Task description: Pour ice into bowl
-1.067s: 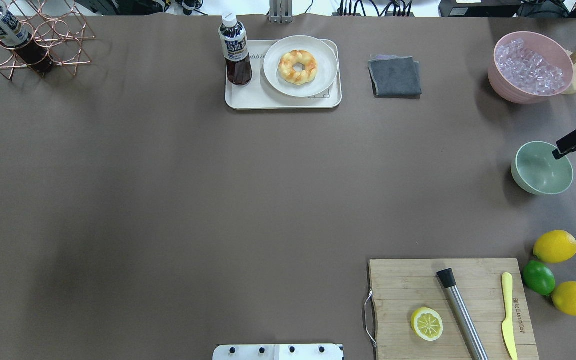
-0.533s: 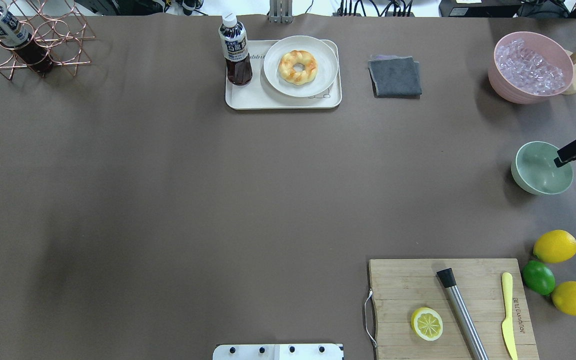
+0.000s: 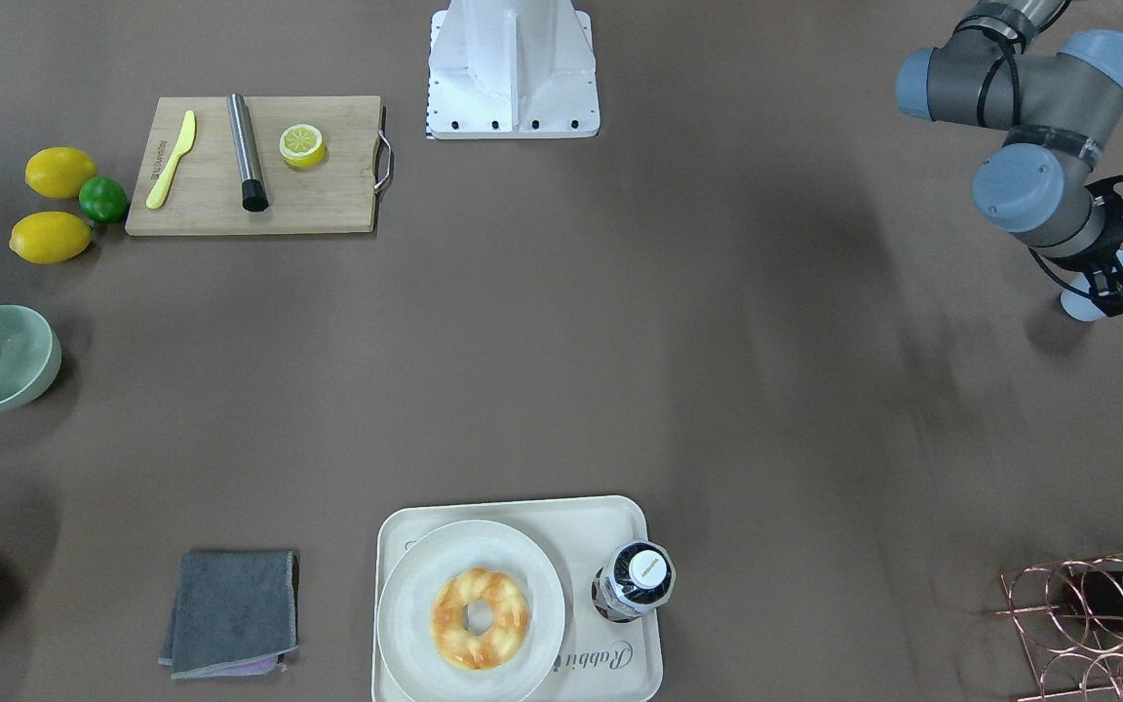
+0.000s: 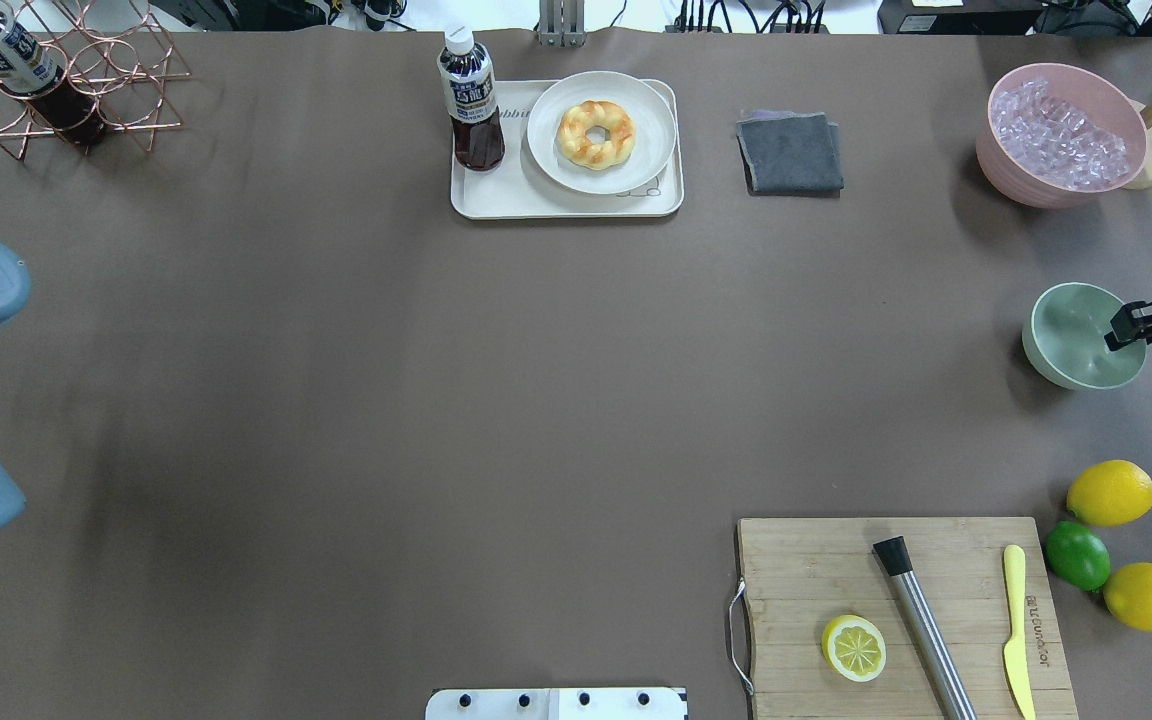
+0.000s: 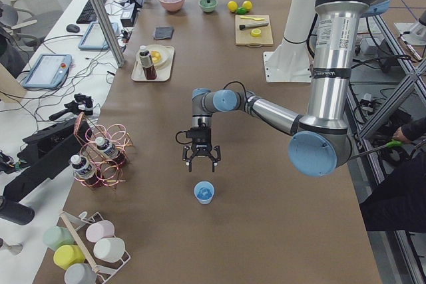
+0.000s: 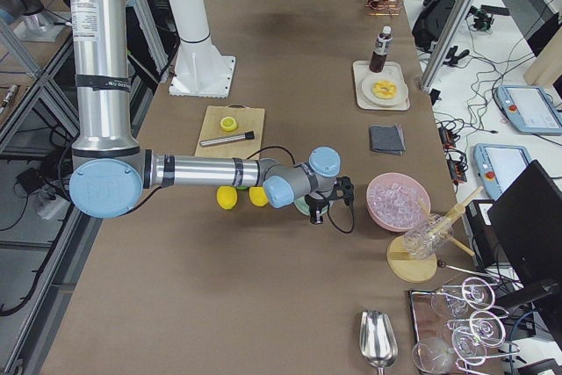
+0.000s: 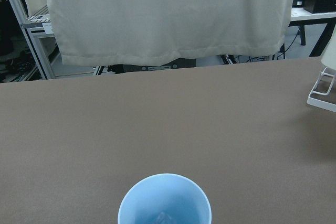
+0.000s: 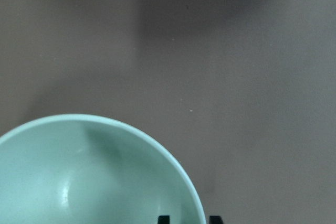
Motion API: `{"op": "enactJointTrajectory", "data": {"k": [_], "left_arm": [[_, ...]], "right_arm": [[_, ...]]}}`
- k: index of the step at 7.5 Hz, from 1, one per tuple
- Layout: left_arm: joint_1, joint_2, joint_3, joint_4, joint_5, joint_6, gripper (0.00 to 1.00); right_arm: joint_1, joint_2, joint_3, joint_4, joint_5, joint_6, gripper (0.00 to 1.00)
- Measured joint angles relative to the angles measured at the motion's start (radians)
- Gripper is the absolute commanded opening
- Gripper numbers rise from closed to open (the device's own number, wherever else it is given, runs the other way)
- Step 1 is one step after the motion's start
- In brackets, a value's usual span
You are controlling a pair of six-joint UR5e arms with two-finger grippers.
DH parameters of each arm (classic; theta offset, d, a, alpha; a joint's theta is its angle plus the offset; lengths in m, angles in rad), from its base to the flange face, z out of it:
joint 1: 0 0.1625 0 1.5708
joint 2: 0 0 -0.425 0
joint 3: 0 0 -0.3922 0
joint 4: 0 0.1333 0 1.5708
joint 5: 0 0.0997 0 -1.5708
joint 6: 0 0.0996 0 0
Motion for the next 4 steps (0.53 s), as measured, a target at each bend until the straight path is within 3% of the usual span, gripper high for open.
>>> {"op": "enactJointTrajectory", "data": {"k": [4], "left_arm": [[0.092,-0.054,0.097,0.068,0.000,-0.096,0.97]], "right_arm": [[-0.001,0.007,0.023,-0.001,0.008,0.020,0.00]]}}
